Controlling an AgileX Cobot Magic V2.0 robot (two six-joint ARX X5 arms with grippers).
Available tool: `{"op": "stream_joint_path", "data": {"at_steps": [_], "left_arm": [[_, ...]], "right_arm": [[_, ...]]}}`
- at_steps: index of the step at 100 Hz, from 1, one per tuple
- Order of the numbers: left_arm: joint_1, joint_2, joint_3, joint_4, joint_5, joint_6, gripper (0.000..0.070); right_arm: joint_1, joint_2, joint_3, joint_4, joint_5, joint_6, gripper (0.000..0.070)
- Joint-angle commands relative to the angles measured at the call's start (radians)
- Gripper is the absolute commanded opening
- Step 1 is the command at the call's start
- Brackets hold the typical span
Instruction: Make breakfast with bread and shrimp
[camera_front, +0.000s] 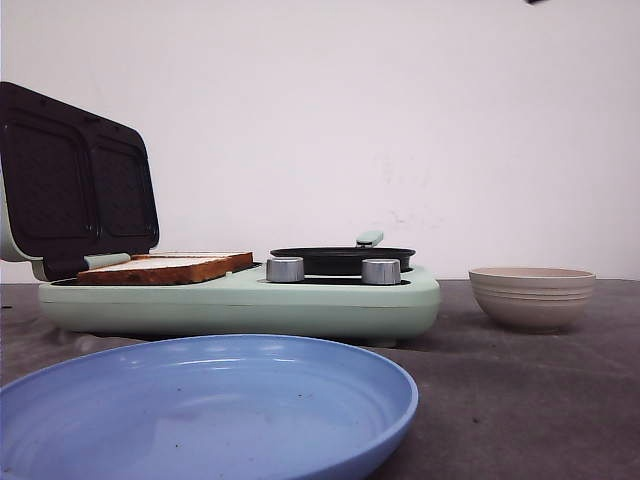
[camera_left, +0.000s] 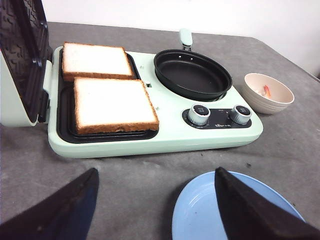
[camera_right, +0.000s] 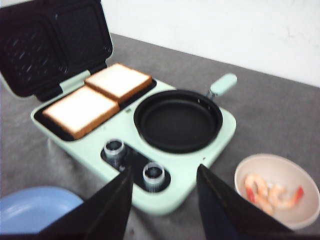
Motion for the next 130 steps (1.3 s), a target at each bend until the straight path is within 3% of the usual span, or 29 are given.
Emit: {"op": "stream_joint_path", "data": {"at_steps": [1, 27, 41, 88, 97, 105, 130], "left_arm": [[-0.002, 0.002, 0.000, 0.011, -0.004, 0.011, 0.0395], [-0.002, 0.002, 0.000, 0.050, -0.007, -0.039, 0.0395], [-0.002, 0.002, 0.000, 0.063, -0.007, -0.052, 0.0395], [-0.002, 0.002, 0.000, 0.052, 0.002, -0.069, 0.0395], [-0.002, 0.002, 0.000, 0.066, 0.002, -0.124, 0.0406], [-0.002, 0.002, 0.002, 0.085, 0.002, -0.160, 0.0490], [-0.002, 0.010, 0.039, 0.113, 0.002, -0.258, 0.0486]], "right_arm": [[0.007, -0.056, -0.052, 0.015, 0.010, 0.037, 0.0201], [0.007, -0.294, -0.267, 0.008, 0.047, 0.137, 0.0188], [0.007, -0.355, -0.302, 0.006, 0.080, 0.139, 0.0002], [0.007, -0.356, -0.302, -0.025, 0.078, 0.138, 0.0003], [0.007, -0.356, -0.302, -0.026, 0.078, 0.138, 0.0003], [0.007, -0.356, -0.302, -0.029, 0.078, 0.138, 0.0003], [0.007, -0.356, -0.302, -0.038, 0.078, 0.138, 0.0003]]}}
